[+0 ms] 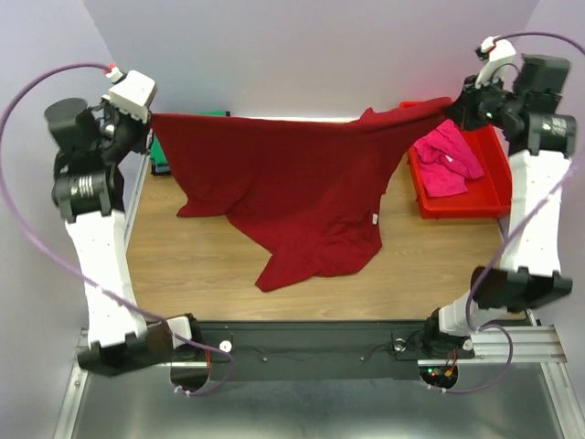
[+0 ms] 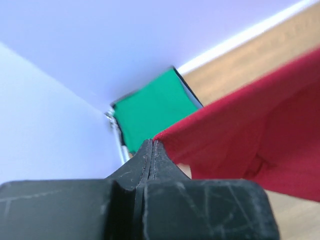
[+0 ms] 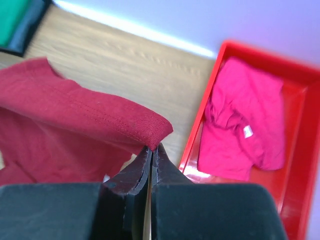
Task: Fold and stack the t-shirts
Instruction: Flatten the tshirt out
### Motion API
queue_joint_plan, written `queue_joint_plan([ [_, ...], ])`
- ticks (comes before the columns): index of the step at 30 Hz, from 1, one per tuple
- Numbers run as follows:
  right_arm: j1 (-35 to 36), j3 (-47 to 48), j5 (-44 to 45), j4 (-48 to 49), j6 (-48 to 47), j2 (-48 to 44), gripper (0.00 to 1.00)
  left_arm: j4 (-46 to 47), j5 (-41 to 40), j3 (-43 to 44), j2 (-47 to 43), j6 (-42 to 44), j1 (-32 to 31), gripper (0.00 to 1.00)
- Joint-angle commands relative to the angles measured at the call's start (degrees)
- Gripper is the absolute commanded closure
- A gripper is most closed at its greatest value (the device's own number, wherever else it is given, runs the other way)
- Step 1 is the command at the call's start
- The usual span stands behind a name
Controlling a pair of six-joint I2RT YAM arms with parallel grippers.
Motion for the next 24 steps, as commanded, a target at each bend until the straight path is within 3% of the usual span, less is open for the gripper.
queue_joint_plan([
  [1,0.09,3.64,0.85,0.38,-1.96,-8.1,0.99,6.77,1.91,3.35,-9.56,-6.0,1.35,1.0],
  [6,0.09,9.69,3.05,1.79,-0.29,-12.68,0.99,9.59,1.29,4.75,-14.68,-10.12,1.35,1.0],
  [12,0.09,13.49,6.13,7.76,2.0,-10.93,1.0,7.83,4.36,9.33,-10.82,-11.01,1.44,1.0],
  [21,0.44,21.12,4.72,14.44,4.37,6.27,0.99,15.82,8.23,9.15,2.27,-12.59,0.82,1.0],
  [24,0.97,24.81,5.6,17.6,6.21,12.51,0.99,19.06,7.19,11.51,9.28,-11.28,-2.69,1.0],
])
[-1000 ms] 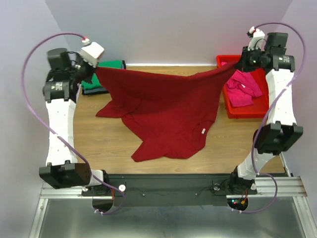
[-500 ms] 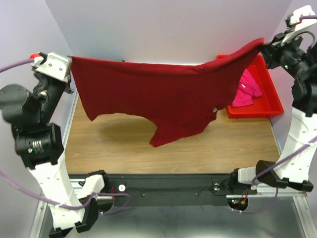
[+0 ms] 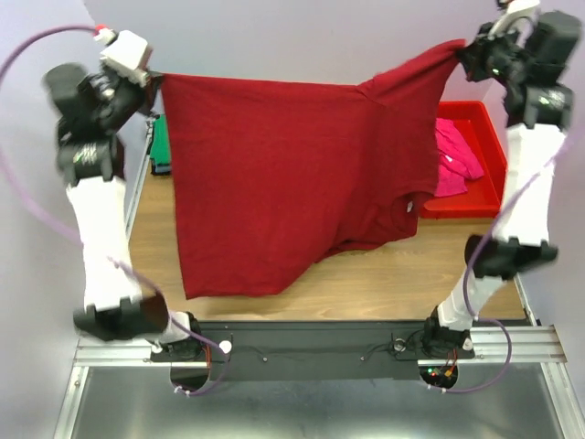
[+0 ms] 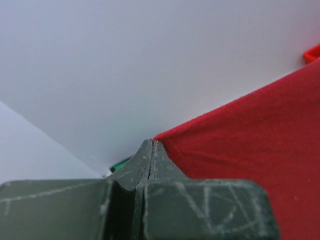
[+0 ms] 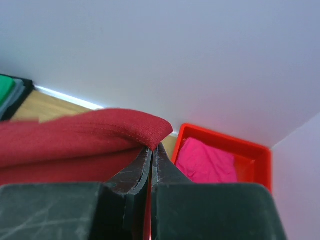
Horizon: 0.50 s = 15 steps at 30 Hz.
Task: Fold and stack the t-shirts
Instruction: Flatten the tshirt out
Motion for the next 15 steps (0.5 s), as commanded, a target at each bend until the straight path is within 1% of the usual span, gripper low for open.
queue_joint_plan([
  [1,0.62,4.85,1.86,7.75,3.18,7.07,1.0,8.67,-0.66,2.39,7.36,-0.21,-2.95,1.0],
  [2,1.06,5.81,2.39,11.07,3.71,8.21,0.99,10.42,-1.1,2.83,8.94,-0.74,-3.39,1.0],
  [3,1.32,6.69,3.0,12.93,4.23,9.44,0.99,14.44,-1.98,3.61,10.52,-2.4,-3.92,1.0],
  [4,1.59,8.62,5.19,17.56,5.89,11.45,0.99,16.14,-2.42,6.75,14.45,-3.2,-4.01,1.0],
  [6,1.77,9.6,7.92,23.64,8.18,13.05,0.99,20.08,-4.43,12.21,19.04,-5.91,-4.1,1.0],
  [7,1.77,10.65,11.06,30.02,10.19,14.27,0.99,20.63,-4.8,19.89,23.93,-8.02,-4.02,1.0],
  [8,1.77,11.27,12.57,32.95,10.56,14.72,0.99,21.16,-4.89,23.97,26.25,-8.65,-4.1,1.0],
  [9,1.77,11.97,13.63,35.51,12.39,14.99,0.99,22.91,-4.8,31.32,28.36,-9.52,-4.02,1.0],
  [10,1.77,12.41,14.08,40.23,13.8,14.82,0.99,24.23,-5.32,34.18,31.42,-11.88,-4.01,1.0],
  [11,1.77,12.24,13.74,42.37,14.17,14.47,0.99,25.55,-5.76,36.64,32.58,-12.77,-4.01,1.0],
  [12,1.77,11.72,13.82,45.43,14.95,13.85,0.99,29.3,-6.46,38.32,33.21,-13.31,-4.01,1.0],
  [13,1.77,10.41,14.95,50.51,16.09,12.54,0.99,32.21,-7.08,38.25,32.78,-15.66,-3.67,1.0],
  [14,1.77,9.87,15.57,52.91,16.19,11.75,0.99,41.03,-7.08,33.38,31.73,-17.34,-3.32,1.0],
  [15,1.77,9.43,16.19,55.11,16.37,11.13,0.99,45.64,-7.35,30.54,30.41,-19.09,-3.05,1.0],
])
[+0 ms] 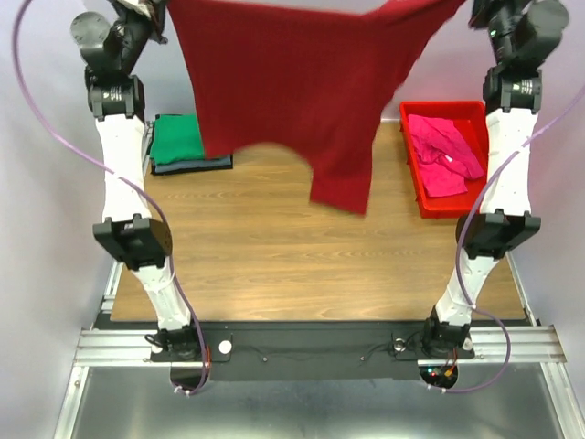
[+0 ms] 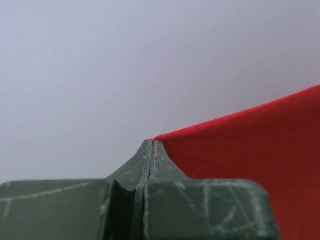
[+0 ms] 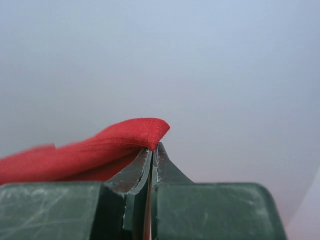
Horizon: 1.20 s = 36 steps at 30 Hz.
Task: Fold and stack the t-shirts
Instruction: Flatten the tshirt out
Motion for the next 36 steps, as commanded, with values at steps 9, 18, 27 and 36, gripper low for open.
queue_joint_plan([
  [9,-0.14,-12.7,-1.4,33.66,5.38,-9.63,0.99,36.98,3.18,-16.67,-9.63,-2.96,1.87,1.0],
  [18,3.2,-51.98,-15.21,25.14,-3.82,-20.51,0.99,29.79,9.78,-56.72,-17.62,19.37,2.31,1.0],
  [27,4.0,-75.03,-17.59,11.18,-16.4,-36.43,0.99,13.66,16.28,-71.38,-25.63,32.8,6.35,1.0],
  [36,4.0,-74.95,-24.27,-26.51,-41.43,-49.17,0.99,-44.97,18.85,-68.21,-34.68,78.06,9.86,1.0],
])
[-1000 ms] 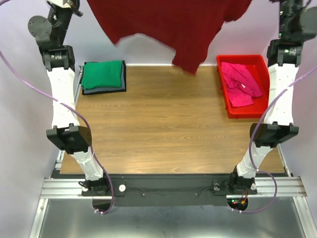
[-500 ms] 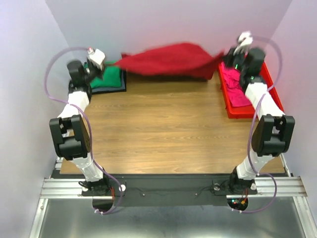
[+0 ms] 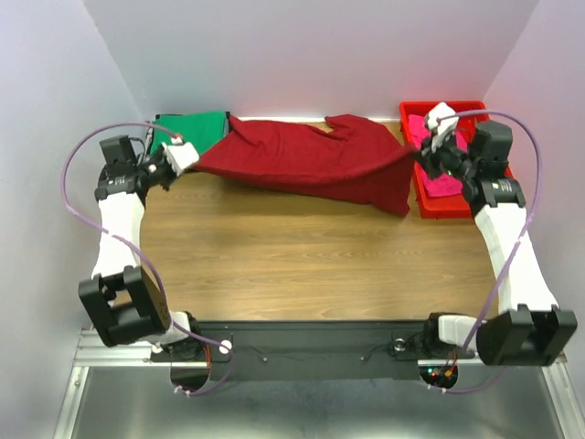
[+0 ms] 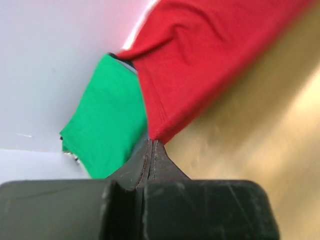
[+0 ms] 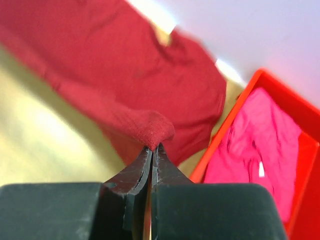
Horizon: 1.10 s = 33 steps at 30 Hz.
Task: Fold and stack the t-shirts
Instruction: Flatten the tshirt out
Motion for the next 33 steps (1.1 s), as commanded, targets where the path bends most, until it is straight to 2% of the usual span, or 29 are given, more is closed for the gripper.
queue_joint_plan([
  [1,-0.02,-0.63,-3.25,-21.92,-17.8,-6.08,0.99,-35.9,0.31,0.77,-4.34,29.67,1.82,1.0],
  [2,-0.02,-1.6,-2.02,-26.21,-21.92,-7.48,0.99,-39.43,-0.92,-0.45,-6.0,36.32,1.91,1.0],
  [3,-0.02,-4.22,-1.66,-28.69,-24.66,-10.54,1.0,-44.51,-4.24,-3.95,-6.98,39.17,2.09,1.0],
  [4,-0.02,-5.64,-1.31,-33.93,-30.86,-12.05,0.99,-45.78,-5.92,-6.16,-9.77,41.37,2.09,1.0],
  [8,-0.02,-11.97,-1.74,-44.58,-42.33,-18.73,0.99,-46.4,-12.7,-17.41,-17.52,48.05,2.0,1.0],
  [11,-0.02,-15.66,-3.14,-51.9,-49.69,-22.43,0.97,-46.66,-18.22,-23.39,-21.74,49.82,2.0,1.0],
  [13,-0.02,-17.6,-3.86,-56.73,-55.6,-24.8,0.91,-48.68,-20.08,-25.95,-24.03,53.25,1.92,0.98],
  [14,-0.02,-18.13,-4.81,-58.4,-57.8,-25.68,0.65,-49.13,-20.79,-26.56,-24.91,53.52,2.0,0.84],
  [16,-0.02,-19.01,-5.78,-61.57,-62.1,-29.1,0.3,-50.97,-22.72,-28.14,-27.36,55.88,2.0,0.71],
  [17,-0.02,-19.19,-5.88,-61.5,-62.39,-30.42,0.09,-52.19,-23.95,-28.59,-28.16,56.59,2.0,0.55],
  [18,-0.02,-19.19,-5.88,-61.58,-62.82,-31.48,0.05,-52.21,-24.48,-29.03,-29.04,57.47,2.0,0.47],
  [19,-0.02,-19.1,-5.53,-61.5,-63.35,-32.27,0.02,-52.21,-24.92,-29.55,-29.74,57.48,2.0,0.46],
  [22,-0.02,-17.96,-2.98,-58.96,-61.26,-33.16,0.0,-50.28,-25.19,-29.03,-30.98,55.2,2.0,0.43],
  [25,-0.02,-15.94,-0.09,-48.62,-47.76,-27.38,0.03,-50.36,-21.86,-23.35,-25.3,50.03,2.0,0.43],
  [29,-0.02,-8.31,-4.01,-43.49,-34.75,-10.79,0.19,-47.56,-11.68,-14.28,-15.45,41.24,1.74,0.45],
  [30,0.15,-6.64,-4.73,-42.44,-31.57,-7.27,0.26,-44.5,-8.87,-12.61,-13.42,34.17,1.13,0.47],
  [32,1.29,-1.8,-4.39,-39.8,-23.06,3.01,0.31,-41.06,-8.49,-8.93,-7.99,27.28,-1.41,0.51],
  [33,2.51,-0.04,-2.99,-39.7,-21.45,5.83,0.39,-36.26,-10.23,-8.3,-6.56,20.72,-4.99,0.55],
])
